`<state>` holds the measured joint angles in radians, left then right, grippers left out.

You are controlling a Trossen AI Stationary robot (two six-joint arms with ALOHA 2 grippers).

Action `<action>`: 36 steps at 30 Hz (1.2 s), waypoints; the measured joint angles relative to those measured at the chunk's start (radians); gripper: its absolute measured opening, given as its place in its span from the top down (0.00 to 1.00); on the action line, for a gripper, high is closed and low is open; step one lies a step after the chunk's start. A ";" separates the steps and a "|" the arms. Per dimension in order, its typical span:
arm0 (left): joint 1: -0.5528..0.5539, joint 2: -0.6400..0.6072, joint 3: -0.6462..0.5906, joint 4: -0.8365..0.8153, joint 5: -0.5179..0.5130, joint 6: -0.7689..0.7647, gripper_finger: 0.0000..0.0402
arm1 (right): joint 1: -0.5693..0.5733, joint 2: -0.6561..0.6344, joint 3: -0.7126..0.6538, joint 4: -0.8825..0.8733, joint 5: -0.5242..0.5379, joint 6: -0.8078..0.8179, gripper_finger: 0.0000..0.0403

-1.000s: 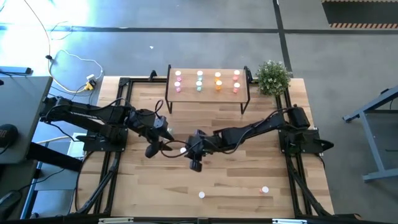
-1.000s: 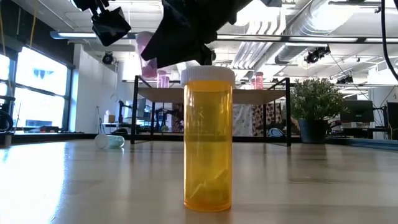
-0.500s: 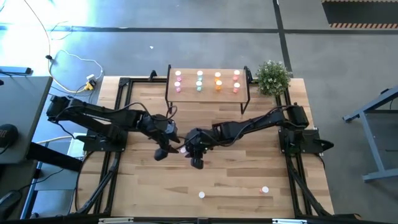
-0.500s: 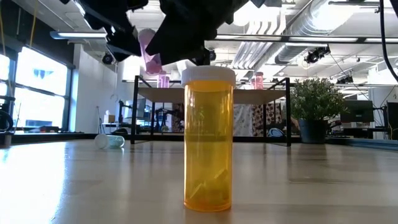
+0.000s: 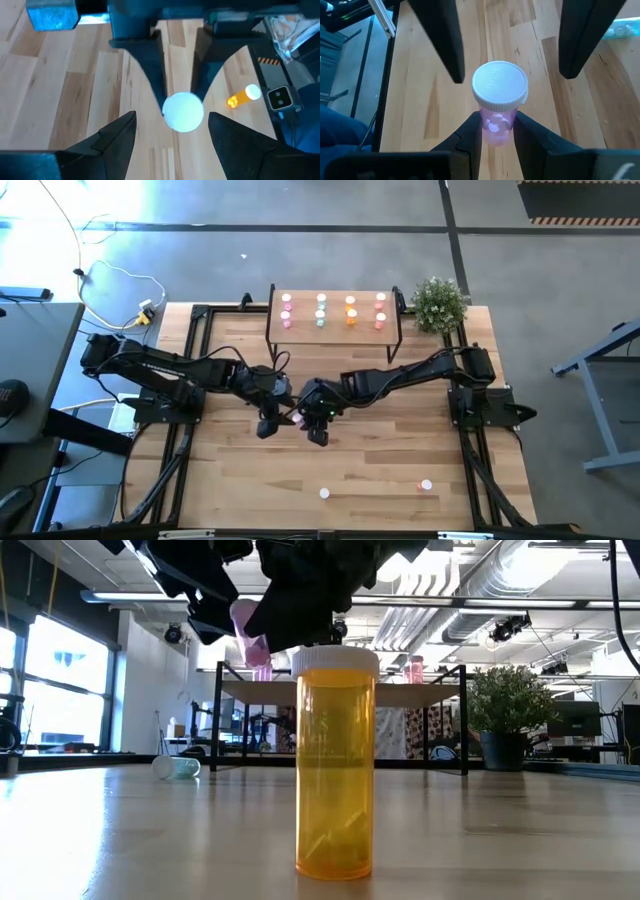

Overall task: Pick and place medicine bottles onto shelf by color
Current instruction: Put the pink pill bottle on the shelf aligned with the pink bottles

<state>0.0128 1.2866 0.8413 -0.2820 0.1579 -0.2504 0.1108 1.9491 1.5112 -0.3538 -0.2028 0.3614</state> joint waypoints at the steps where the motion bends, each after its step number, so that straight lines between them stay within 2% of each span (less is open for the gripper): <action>1: 0.000 0.004 0.000 -0.001 -0.005 0.000 0.41 | 0.000 0.000 0.000 0.000 0.000 0.000 0.79; 13: 0.000 0.006 0.000 0.022 -0.008 -0.007 0.41 | 0.000 0.000 -0.001 0.028 -0.014 0.000 0.79; 22: 0.000 0.006 0.000 0.034 0.040 -0.011 0.41 | 0.000 0.000 -0.001 0.089 -0.014 0.004 0.79; 32: 0.000 0.006 0.000 0.055 0.042 -0.026 0.41 | 0.000 0.000 -0.001 0.074 -0.014 0.031 0.79; 36: 0.000 0.006 0.000 0.054 0.060 -0.027 0.44 | 0.000 0.000 -0.001 0.074 -0.010 0.031 0.79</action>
<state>0.0124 1.2922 0.8413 -0.2277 0.2176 -0.2771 0.1108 1.9491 1.5099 -0.2798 -0.2127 0.3923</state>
